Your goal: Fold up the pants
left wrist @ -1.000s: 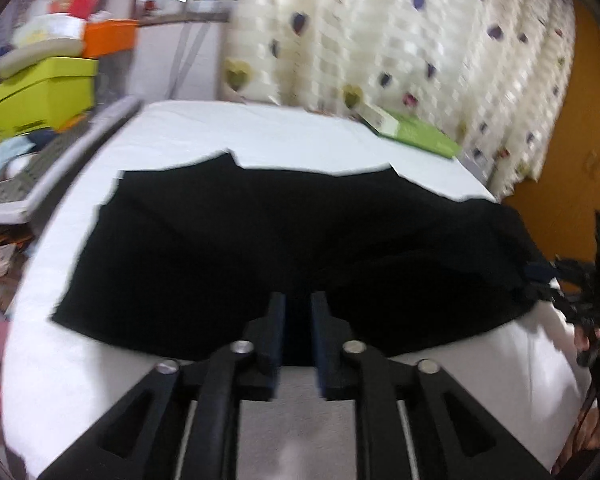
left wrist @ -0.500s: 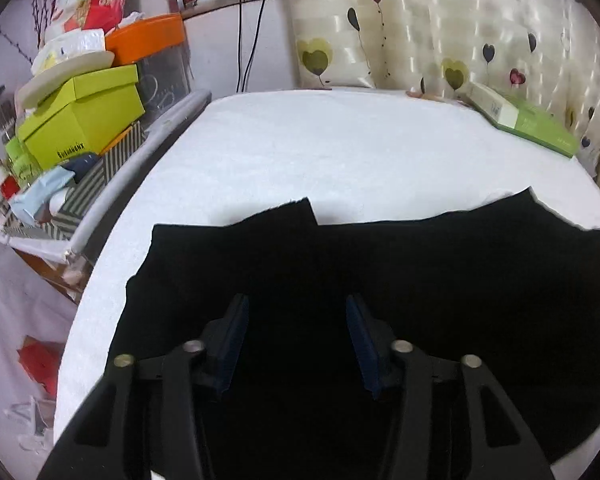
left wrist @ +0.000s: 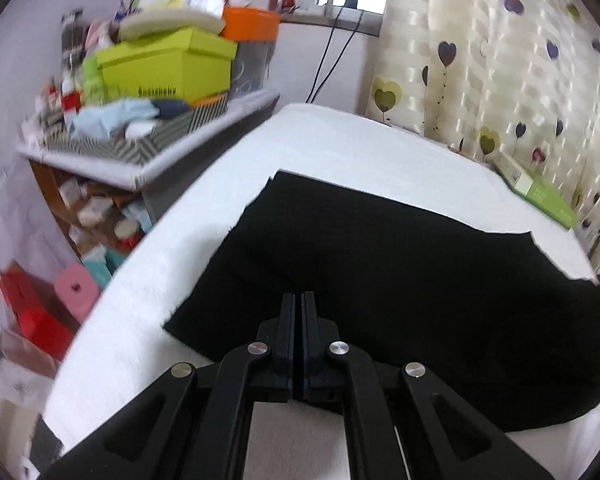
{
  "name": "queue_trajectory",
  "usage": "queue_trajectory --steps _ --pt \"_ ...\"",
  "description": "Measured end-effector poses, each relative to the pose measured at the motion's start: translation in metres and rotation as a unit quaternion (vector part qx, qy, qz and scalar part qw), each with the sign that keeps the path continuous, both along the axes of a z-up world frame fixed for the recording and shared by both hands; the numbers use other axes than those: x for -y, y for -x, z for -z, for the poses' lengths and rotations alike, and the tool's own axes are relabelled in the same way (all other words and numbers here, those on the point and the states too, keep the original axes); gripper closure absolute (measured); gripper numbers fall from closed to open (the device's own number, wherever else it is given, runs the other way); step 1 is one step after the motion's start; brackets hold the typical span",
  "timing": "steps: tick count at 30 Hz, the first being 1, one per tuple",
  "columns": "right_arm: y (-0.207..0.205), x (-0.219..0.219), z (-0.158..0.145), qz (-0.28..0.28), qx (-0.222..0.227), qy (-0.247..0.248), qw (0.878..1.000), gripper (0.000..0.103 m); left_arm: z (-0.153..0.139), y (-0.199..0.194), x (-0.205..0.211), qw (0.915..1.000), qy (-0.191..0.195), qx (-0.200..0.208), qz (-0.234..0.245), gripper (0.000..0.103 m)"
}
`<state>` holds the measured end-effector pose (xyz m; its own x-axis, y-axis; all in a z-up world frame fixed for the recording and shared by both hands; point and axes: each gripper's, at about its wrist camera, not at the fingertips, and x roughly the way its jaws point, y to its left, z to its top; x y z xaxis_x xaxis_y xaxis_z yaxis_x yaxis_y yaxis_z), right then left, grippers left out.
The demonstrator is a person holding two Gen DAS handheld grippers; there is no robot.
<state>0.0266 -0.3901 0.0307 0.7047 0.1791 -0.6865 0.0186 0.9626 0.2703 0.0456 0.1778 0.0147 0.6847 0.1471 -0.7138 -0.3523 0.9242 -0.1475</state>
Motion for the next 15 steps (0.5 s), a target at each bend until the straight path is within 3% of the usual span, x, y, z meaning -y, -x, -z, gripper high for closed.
queue_trajectory --steps 4,9,15 --pt "-0.003 0.009 0.001 0.009 0.0 -0.032 0.999 0.057 -0.002 -0.001 -0.003 0.9991 0.039 0.012 0.003 0.097" --pt "-0.016 0.014 -0.003 0.022 -0.018 -0.055 0.998 0.057 0.004 -0.008 -0.008 0.9967 0.081 0.006 0.002 0.079" --pt "-0.036 0.014 -0.003 0.001 -0.033 0.019 0.999 0.057 0.003 -0.017 -0.008 0.9969 0.079 0.002 -0.002 0.071"
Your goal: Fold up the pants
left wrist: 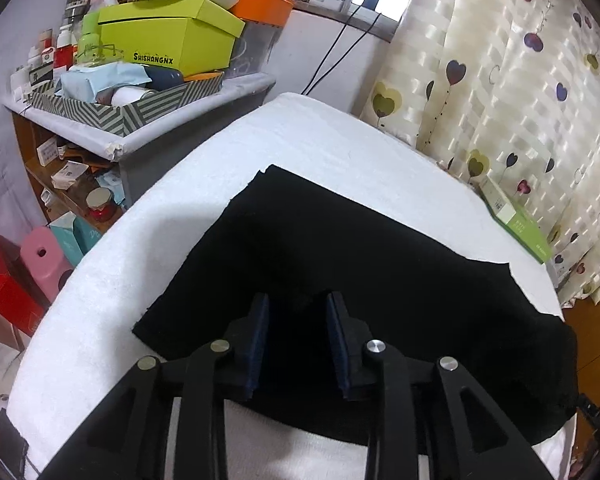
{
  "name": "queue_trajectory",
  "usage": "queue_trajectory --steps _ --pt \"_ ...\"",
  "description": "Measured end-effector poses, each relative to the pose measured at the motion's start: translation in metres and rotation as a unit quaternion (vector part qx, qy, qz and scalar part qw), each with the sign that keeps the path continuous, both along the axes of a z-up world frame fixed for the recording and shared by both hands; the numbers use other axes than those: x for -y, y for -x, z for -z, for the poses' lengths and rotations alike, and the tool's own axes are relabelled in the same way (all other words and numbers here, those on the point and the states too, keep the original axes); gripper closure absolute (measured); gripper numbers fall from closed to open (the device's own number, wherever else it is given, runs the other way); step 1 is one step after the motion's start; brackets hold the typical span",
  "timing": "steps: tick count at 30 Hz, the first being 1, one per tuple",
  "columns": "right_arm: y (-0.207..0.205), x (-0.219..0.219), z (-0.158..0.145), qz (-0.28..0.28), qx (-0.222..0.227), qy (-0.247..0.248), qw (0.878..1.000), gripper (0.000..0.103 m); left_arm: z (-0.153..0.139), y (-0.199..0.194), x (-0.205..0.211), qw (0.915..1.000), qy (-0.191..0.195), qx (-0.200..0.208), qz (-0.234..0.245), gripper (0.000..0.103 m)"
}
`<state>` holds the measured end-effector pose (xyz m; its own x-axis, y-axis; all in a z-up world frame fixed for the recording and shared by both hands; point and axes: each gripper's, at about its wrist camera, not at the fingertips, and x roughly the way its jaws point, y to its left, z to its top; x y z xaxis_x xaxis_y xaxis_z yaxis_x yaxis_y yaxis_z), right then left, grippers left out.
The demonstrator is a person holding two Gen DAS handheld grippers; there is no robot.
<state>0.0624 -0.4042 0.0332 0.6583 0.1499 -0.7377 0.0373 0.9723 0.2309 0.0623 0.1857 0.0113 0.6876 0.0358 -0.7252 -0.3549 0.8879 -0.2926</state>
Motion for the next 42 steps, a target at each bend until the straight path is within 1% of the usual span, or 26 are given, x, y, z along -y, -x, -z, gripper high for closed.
queue_trajectory --steps 2,4,5,6,8,9,11,12,15,18,19,21,23,24,25,28,30,31,33,34,35,36,37,38,39,42 --pt "-0.008 0.004 0.006 -0.001 -0.016 -0.005 1.0 0.057 0.002 -0.004 0.002 1.0 -0.004 -0.005 0.0 0.071" --pt "-0.008 0.001 0.007 -0.018 -0.01 -0.016 1.0 0.056 0.002 -0.006 0.006 0.9997 -0.021 -0.007 0.0 0.071" --pt "-0.008 -0.003 0.007 -0.021 -0.009 0.0 1.0 0.057 0.001 -0.006 0.007 0.9995 -0.031 -0.008 0.0 0.079" --pt "-0.007 -0.007 0.007 -0.024 -0.006 0.017 1.0 0.066 0.001 -0.008 0.009 0.9989 -0.046 -0.009 -0.001 0.097" --pt "-0.004 -0.008 0.003 -0.015 0.004 0.048 0.999 0.094 -0.001 -0.01 0.013 0.9983 -0.058 -0.01 0.003 0.099" --pt "-0.002 -0.004 -0.002 -0.019 0.009 0.042 0.999 0.1 -0.004 -0.009 0.014 0.998 -0.062 -0.005 0.004 0.099" --pt "0.003 0.001 -0.013 -0.024 0.024 0.026 0.999 0.101 -0.014 -0.003 0.013 0.9977 -0.067 0.013 0.002 0.1" --pt "0.01 0.003 -0.021 -0.027 0.036 0.033 0.998 0.101 -0.019 0.002 0.011 0.9976 -0.065 0.024 -0.001 0.1" --pt "0.019 0.008 -0.031 -0.031 0.047 0.023 0.998 0.101 -0.028 0.014 0.001 0.9972 -0.062 0.04 -0.011 0.1" --pt "0.018 0.015 -0.025 -0.022 0.041 0.011 0.999 0.101 -0.02 0.018 -0.008 0.9977 -0.059 0.03 -0.012 0.1" --pt "0.016 0.017 -0.019 -0.021 0.033 0.004 0.999 0.101 -0.014 0.018 -0.009 0.9978 -0.061 0.021 -0.015 0.1" --pt "0.009 0.018 -0.003 -0.02 0.011 0.012 1.0 0.101 -0.006 0.02 -0.01 0.9973 -0.07 0.007 -0.022 0.102" --pt "0.006 0.022 0.003 -0.015 0.005 -0.001 1.0 0.1 -0.004 0.025 -0.019 0.9982 -0.048 0.008 -0.035 0.102" --pt "0.006 0.023 0.003 -0.015 0.006 -0.006 1.0 0.1 -0.004 0.028 -0.02 0.998 -0.05 0.009 -0.038 0.102" --pt "0.006 0.023 0.001 -0.018 0.005 -0.004 1.0 0.1 -0.006 0.031 -0.022 0.9978 -0.052 0.011 -0.04 0.102" --pt "0.01 0.022 -0.006 -0.017 0.013 0.01 1.0 0.098 -0.01 0.04 -0.024 0.9984 -0.036 0.025 -0.036 0.102" --pt "0.019 0.019 -0.016 -0.003 0.038 0.032 0.999 0.092 -0.015 0.044 -0.021 0.9984 -0.036 0.03 -0.031 0.102" --pt "0.024 0.014 -0.021 -0.009 0.051 0.036 0.998 0.089 -0.017 0.045 -0.017 0.9986 -0.032 0.033 -0.025 0.102" --pt "0.03 -0.002 -0.028 -0.036 0.069 0.042 0.996 0.08 -0.02 0.043 -0.003 0.9989 -0.024 0.039 0.007 0.099" --pt "0.033 -0.017 -0.03 -0.064 0.075 0.05 0.994 0.078 -0.021 0.041 0.004 0.9986 -0.026 0.041 0.019 0.098" --pt "0.035 -0.036 -0.03 -0.099 0.077 0.064 0.99 0.071 -0.022 0.039 0.014 0.9981 -0.031 0.044 0.032 0.093" --pt "0.036 -0.049 -0.028 -0.124 0.077 0.075 0.986 0.066 -0.023 0.037 0.019 0.9976 -0.033 0.046 0.04 0.085" --pt "0.036 -0.067 -0.025 -0.155 0.075 0.089 0.981 0.066 -0.023 0.035 0.023 0.9973 -0.033 0.048 0.045 0.08" --pt "0.036 -0.086 -0.021 -0.186 0.074 0.1 0.975 0.066 -0.023 0.031 0.026 0.9972 -0.032 0.049 0.046 0.07" --pt "0.036 -0.097 -0.017 -0.206 0.073 0.107 0.97 0.066 -0.022 0.028 0.027 0.9976 -0.029 0.046 0.043 0.066" --pt "0.03 -0.13 -0.001 -0.252 0.065 0.139 0.955 0.066 -0.017 0.02 0.027 0.9985 -0.019 0.034 0.039 0.066"
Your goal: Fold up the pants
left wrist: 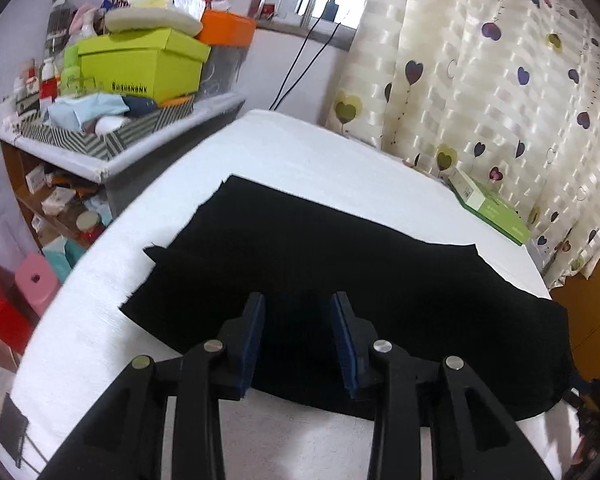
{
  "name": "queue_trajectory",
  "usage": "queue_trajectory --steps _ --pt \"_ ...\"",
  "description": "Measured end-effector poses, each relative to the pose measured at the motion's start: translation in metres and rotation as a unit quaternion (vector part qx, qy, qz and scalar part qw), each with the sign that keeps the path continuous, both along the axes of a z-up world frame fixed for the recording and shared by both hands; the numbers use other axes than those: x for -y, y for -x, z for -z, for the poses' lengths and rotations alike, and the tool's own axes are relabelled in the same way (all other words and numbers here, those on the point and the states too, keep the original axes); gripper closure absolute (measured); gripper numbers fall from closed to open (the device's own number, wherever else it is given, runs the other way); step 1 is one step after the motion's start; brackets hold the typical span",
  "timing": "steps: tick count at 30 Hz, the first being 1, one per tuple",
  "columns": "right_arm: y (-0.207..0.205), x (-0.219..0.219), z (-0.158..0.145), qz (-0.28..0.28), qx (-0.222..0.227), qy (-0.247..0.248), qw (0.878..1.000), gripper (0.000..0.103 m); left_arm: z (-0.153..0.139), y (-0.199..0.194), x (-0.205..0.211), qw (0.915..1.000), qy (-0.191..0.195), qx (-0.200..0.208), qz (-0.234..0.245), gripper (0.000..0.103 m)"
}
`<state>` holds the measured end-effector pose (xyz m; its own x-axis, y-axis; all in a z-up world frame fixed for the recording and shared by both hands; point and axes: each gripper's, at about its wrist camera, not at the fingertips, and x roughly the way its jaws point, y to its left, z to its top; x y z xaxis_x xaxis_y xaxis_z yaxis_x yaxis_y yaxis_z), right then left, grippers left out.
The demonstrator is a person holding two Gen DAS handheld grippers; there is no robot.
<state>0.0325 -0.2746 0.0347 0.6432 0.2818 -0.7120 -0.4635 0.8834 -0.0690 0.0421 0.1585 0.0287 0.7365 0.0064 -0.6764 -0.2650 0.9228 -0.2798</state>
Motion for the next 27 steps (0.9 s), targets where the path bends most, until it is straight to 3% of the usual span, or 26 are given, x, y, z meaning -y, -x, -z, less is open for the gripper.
queue_trajectory --steps 3,7,10,14,17,19,20,21,22,23,27 --pt "-0.007 -0.014 0.016 -0.024 -0.036 0.014 0.999 0.066 -0.002 0.007 -0.006 0.9999 0.001 0.011 -0.012 0.066" --pt "-0.001 -0.012 0.016 -0.046 -0.054 0.006 0.997 0.066 -0.002 0.02 -0.032 0.9986 0.011 0.013 -0.05 0.066" --pt "0.003 -0.018 0.013 -0.047 -0.038 0.022 0.998 0.066 0.001 0.022 -0.043 0.9976 0.02 0.009 -0.067 0.066" --pt "0.0 -0.038 0.003 -0.073 -0.012 0.003 0.997 0.066 0.01 0.008 -0.045 0.9964 0.052 -0.01 -0.066 0.059" --pt "-0.007 -0.06 0.007 -0.092 -0.008 0.016 0.996 0.066 0.019 -0.007 -0.043 0.995 0.044 -0.042 -0.079 0.059" --pt "-0.012 -0.071 0.012 -0.106 -0.013 0.018 0.994 0.066 0.019 -0.012 -0.041 0.9951 0.029 -0.041 -0.086 0.06" --pt "-0.014 -0.073 0.015 -0.113 -0.022 0.017 0.993 0.066 0.019 -0.014 -0.04 0.9949 0.024 -0.043 -0.088 0.074" --pt "-0.016 -0.078 0.017 -0.12 -0.026 0.023 0.992 0.068 0.019 -0.015 -0.04 0.9947 0.02 -0.045 -0.09 0.099" --pt "-0.016 -0.079 0.018 -0.125 -0.024 0.026 0.992 0.076 0.02 -0.017 -0.04 0.9948 0.022 -0.05 -0.086 0.099" --pt "-0.014 -0.081 0.017 -0.133 -0.022 0.029 0.99 0.101 0.022 -0.017 -0.041 0.9947 0.026 -0.049 -0.086 0.099" --pt "-0.01 -0.081 0.014 -0.145 -0.01 0.039 0.989 0.102 0.018 -0.005 -0.046 0.9949 0.042 -0.025 -0.088 0.099"
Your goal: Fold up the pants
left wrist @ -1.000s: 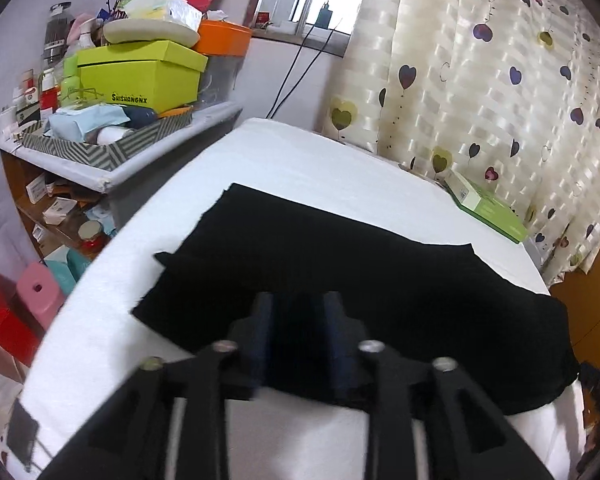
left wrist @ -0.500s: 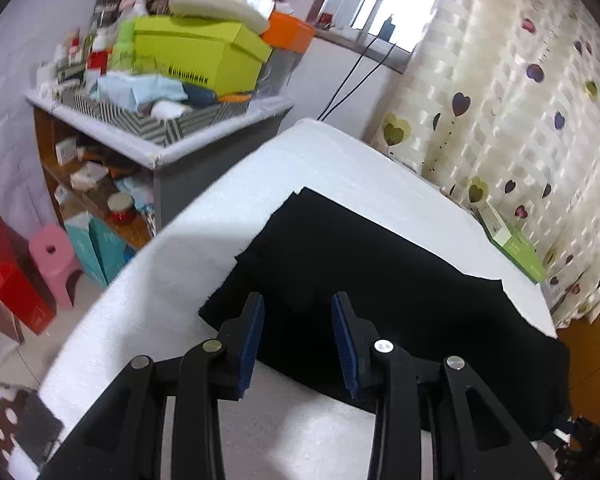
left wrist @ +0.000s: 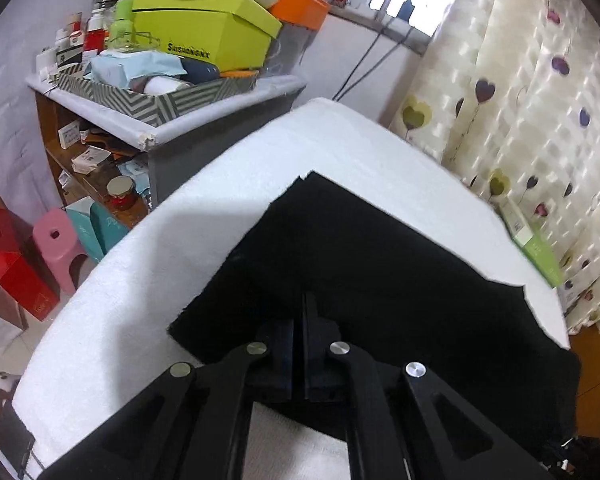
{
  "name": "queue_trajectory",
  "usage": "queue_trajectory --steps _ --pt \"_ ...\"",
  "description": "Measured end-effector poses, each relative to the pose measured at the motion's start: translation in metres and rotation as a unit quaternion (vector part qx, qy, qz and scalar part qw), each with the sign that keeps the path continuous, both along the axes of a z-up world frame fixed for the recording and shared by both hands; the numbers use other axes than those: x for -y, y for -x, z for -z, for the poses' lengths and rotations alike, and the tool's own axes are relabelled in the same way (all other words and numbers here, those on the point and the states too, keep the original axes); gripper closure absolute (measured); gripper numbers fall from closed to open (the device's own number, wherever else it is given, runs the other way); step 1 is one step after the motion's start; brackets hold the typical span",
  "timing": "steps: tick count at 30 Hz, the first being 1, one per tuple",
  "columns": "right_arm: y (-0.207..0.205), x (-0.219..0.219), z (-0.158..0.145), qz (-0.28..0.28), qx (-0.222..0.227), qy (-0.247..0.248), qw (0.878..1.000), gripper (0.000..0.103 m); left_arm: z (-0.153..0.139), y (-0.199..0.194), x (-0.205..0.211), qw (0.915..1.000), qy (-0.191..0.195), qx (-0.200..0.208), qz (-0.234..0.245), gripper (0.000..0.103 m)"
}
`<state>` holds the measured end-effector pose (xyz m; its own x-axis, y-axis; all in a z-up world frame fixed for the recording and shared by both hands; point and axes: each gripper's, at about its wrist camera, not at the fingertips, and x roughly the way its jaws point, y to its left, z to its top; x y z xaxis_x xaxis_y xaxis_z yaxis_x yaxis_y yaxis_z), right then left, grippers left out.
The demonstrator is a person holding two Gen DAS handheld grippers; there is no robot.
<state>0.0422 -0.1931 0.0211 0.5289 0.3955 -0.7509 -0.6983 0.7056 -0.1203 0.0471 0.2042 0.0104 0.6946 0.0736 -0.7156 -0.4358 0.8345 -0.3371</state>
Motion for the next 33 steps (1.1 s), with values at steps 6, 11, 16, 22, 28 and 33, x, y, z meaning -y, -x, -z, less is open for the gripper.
queue_trajectory --steps 6,11,16,22,28,33 --pt "0.008 0.009 -0.002 -0.015 -0.009 -0.006 1.0 0.102 0.004 0.014 -0.003 1.0 -0.005 0.002 0.008 0.099" --pt "0.008 0.01 -0.001 -0.005 -0.029 -0.015 0.999 0.101 0.002 0.011 -0.002 0.9996 -0.012 -0.017 0.02 0.094" --pt "0.02 0.031 -0.022 0.023 0.002 -0.049 0.999 0.091 -0.014 0.031 0.0 0.9987 -0.05 -0.006 0.0 0.092" --pt "-0.005 0.065 -0.005 0.147 -0.028 -0.038 0.988 0.087 -0.038 0.023 0.03 0.9963 -0.071 0.029 0.038 0.092" --pt "0.001 0.077 -0.002 0.161 -0.053 -0.053 0.984 0.084 -0.029 -0.015 0.09 0.9872 -0.069 0.021 0.143 0.092" --pt "-0.003 0.1 -0.018 0.201 -0.012 -0.068 0.977 0.083 -0.021 -0.045 0.136 0.9746 -0.083 0.005 0.208 0.092"
